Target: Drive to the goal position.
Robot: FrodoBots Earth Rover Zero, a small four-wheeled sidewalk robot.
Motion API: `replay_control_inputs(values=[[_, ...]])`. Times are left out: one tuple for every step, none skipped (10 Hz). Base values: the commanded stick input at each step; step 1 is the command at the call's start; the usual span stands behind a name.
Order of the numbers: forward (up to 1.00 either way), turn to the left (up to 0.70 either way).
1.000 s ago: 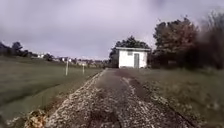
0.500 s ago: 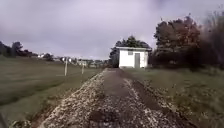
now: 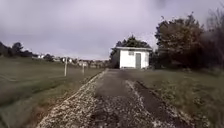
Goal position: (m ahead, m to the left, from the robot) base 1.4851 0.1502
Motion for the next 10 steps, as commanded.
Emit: replay_control_inputs(values=[[0.6, 0.0], [0.63, 0.0], [0.61, 0.0], [0.63, 0.0], [0.63, 0.0], [0.63, 0.0], [0.63, 0.0], [0.63, 0.0], [0.63, 0.0], [0.63, 0.0]])
